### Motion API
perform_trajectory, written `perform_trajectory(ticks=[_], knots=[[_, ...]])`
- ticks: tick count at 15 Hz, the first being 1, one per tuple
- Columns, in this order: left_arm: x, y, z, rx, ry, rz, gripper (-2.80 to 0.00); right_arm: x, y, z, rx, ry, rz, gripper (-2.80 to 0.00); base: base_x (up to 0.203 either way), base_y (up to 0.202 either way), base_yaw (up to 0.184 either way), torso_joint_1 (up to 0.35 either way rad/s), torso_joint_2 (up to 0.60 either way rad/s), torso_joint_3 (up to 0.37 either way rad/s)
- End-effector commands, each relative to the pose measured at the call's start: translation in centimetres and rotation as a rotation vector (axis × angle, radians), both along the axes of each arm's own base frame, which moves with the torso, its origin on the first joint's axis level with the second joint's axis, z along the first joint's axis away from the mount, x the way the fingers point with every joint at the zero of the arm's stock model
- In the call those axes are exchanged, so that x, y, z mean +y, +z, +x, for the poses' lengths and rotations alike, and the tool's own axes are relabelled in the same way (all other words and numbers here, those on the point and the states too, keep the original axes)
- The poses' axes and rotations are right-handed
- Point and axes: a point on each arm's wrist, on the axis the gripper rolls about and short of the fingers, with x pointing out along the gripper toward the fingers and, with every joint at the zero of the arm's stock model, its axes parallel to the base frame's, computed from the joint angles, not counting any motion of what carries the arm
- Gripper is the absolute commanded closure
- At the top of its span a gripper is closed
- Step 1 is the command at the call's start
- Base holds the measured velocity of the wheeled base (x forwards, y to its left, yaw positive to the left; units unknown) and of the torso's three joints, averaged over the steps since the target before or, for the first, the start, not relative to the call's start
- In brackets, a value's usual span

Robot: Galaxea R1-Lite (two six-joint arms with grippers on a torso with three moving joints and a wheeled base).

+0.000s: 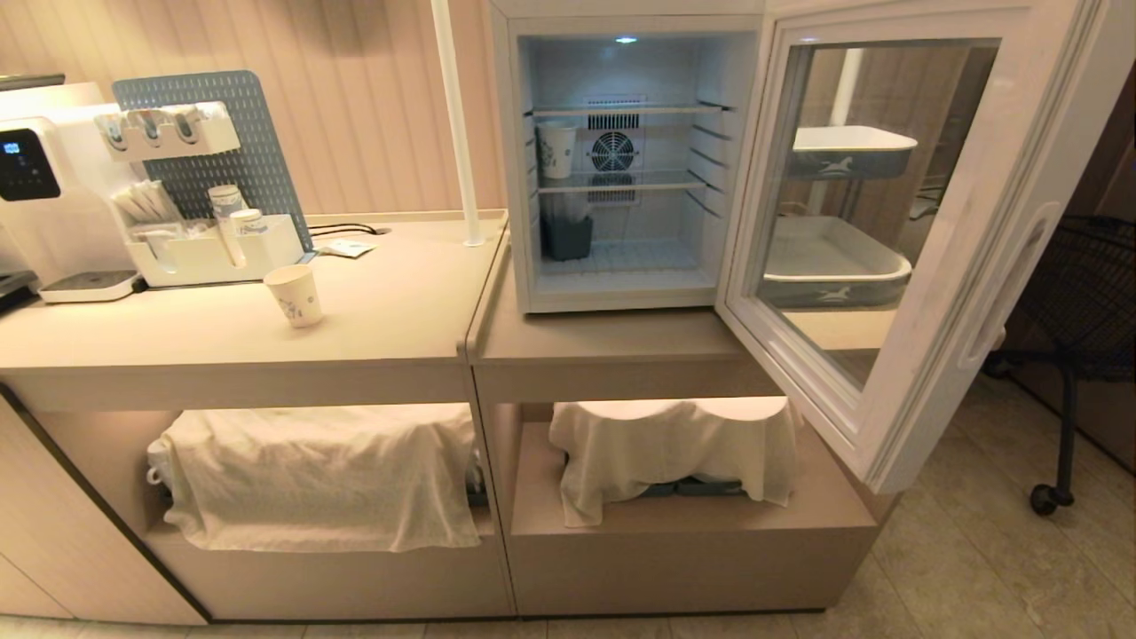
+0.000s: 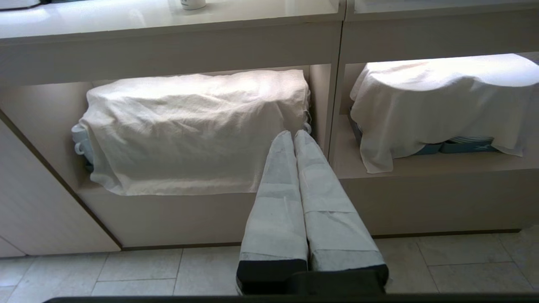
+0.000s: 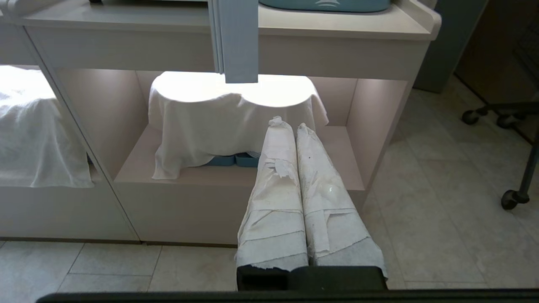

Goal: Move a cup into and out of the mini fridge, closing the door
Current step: Close the freezer door

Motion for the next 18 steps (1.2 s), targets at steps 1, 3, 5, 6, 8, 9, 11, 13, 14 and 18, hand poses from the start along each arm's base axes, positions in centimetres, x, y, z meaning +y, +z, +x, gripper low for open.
perform_trajectory(ticks=[1,3,5,6,8,9,11,13,14,18], knots=[[0.0,0.0,0.0,0.0,0.0,0.001,0.0,0.0,0.0,0.0,0.001,0.0,-0.002,0.0,0.0,0.0,0.0,0.0,0.0,0.0],[0.0,0.0,0.0,-0.002,0.0,0.004,0.0,0.0,0.0,0.0,0.0,0.001,0.0,0.0,0.062,0.0,-0.001,0.001,-0.01,0.003],[0.0,0.0,0.0,-0.002,0.0,0.007,0.0,0.0,0.0,0.0,0.001,0.0,-0.002,0.0,0.185,0.0,0.0,0.003,0.0,0.0],[0.0,0.0,0.0,-0.002,0.0,0.007,0.0,0.0,0.0,0.0,0.0,0.001,-0.002,0.0,0.205,0.0,0.004,-0.002,0.0,0.012],[0.0,0.0,0.0,0.0,0.001,0.007,0.0,0.0,0.0,0.0,0.001,0.001,-0.001,0.0,0.164,0.0,0.001,0.001,0.0,0.002],[0.0,0.0,0.0,-0.003,0.003,0.002,0.0,0.0,0.0,0.0,0.0,0.001,0.001,0.0,0.059,0.0,0.001,0.004,0.01,-0.002],[0.0,0.1,0.0,-0.005,0.005,-0.002,0.0,0.0,0.0,0.0,0.0,-0.002,0.005,0.0,0.0,0.0,0.0,0.0,0.0,0.0],[0.0,0.1,0.0,-0.005,0.005,-0.002,0.0,0.0,0.1,0.0,-0.005,-0.004,0.025,0.0,0.0,0.0,0.0,0.0,0.0,0.0],[0.0,0.1,0.0,-0.005,0.005,-0.002,0.0,0.0,0.8,-0.2,-0.024,-0.001,0.019,0.0,0.0,0.0,0.0,0.0,0.0,0.0],[0.0,0.1,0.0,-0.005,0.005,-0.002,0.0,-0.1,9.5,0.7,0.054,-0.032,0.016,0.0,0.0,0.0,0.0,0.0,0.0,0.0]])
